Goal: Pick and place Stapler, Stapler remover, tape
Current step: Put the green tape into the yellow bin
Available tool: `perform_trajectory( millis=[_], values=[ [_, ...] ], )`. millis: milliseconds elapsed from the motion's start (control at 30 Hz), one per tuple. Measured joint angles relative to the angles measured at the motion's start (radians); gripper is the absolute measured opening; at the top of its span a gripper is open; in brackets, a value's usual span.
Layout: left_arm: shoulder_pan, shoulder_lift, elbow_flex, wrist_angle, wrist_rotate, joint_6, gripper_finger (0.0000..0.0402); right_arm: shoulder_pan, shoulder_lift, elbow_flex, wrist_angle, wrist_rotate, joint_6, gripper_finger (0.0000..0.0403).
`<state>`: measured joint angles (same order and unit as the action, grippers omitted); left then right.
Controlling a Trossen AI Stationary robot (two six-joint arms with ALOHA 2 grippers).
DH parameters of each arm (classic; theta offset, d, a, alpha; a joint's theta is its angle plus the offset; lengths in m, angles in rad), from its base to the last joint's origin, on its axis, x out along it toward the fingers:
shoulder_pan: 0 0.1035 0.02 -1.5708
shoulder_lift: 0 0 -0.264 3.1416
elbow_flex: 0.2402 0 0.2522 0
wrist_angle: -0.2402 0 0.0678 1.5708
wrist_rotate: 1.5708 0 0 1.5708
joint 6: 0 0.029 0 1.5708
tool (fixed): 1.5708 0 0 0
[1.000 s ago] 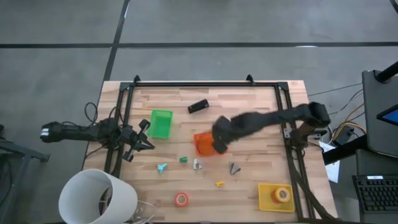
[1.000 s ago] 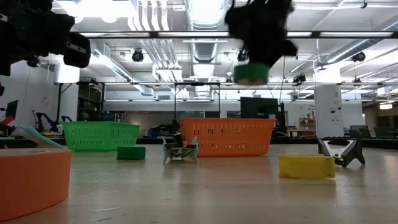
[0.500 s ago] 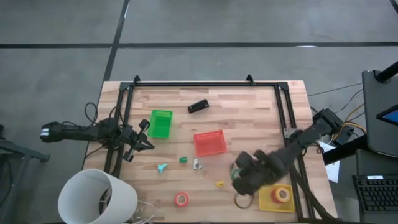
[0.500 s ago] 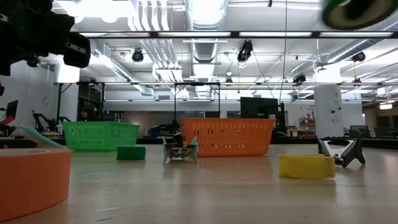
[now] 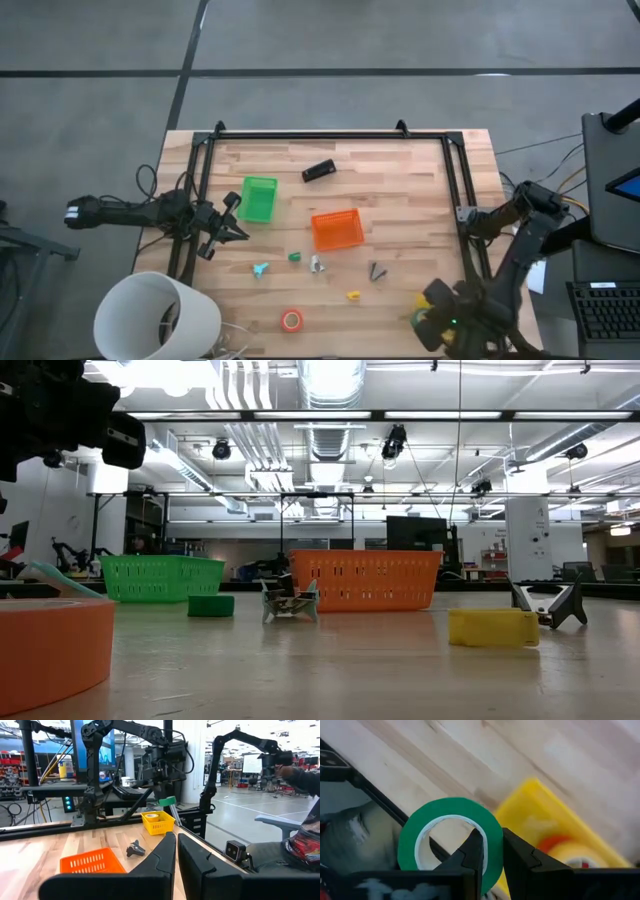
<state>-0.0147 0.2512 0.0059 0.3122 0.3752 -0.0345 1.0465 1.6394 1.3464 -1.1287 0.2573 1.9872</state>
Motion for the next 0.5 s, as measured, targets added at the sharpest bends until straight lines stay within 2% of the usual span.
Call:
perform_trajectory(
  millis=[167, 500],
  values=[
    [0.0, 0.0, 0.0, 0.0, 0.0, 0.0, 0.0023, 0.057, 0.001, -0.057, 0.01, -0.007, 0.108, 0.0051],
    [0.0, 0.0, 0.0, 0.0, 0.0, 0.0, 0.0023, 0.067, 0.001, -0.16, 0.023, -0.041, 0.122, 0.0052]
  ],
)
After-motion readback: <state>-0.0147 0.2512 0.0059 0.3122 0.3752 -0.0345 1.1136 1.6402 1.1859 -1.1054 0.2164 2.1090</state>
